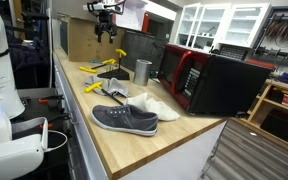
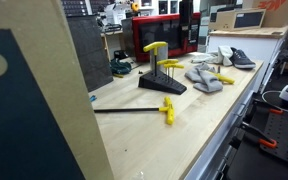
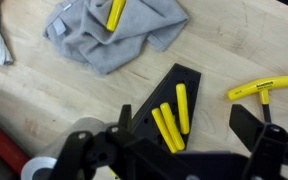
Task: Move two yellow objects to the counter
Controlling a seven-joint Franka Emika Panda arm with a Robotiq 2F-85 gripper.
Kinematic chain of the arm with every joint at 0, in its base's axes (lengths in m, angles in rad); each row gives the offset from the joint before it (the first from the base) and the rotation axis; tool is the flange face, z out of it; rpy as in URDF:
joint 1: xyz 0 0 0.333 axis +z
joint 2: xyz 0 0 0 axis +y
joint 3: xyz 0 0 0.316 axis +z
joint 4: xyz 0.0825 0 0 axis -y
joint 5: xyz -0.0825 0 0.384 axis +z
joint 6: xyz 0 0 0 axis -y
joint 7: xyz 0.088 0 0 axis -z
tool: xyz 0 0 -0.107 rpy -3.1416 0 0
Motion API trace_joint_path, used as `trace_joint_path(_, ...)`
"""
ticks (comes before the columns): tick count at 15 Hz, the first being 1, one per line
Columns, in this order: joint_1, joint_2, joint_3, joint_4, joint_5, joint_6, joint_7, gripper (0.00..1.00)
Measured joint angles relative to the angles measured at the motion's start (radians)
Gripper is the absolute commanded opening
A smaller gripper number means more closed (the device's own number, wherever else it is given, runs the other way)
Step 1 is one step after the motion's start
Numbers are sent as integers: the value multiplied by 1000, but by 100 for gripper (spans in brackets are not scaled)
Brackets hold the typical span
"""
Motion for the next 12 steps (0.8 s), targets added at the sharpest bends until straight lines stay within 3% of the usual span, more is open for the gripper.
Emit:
trace_joint_path(6, 0, 191, -32, 228, -6, -102, -307, 100)
trace_joint_path(8, -5, 251, -37, 291, -6, -127, -336, 100)
trace_joint_path(12, -3, 251, -36, 285, -6, -126, -335, 100)
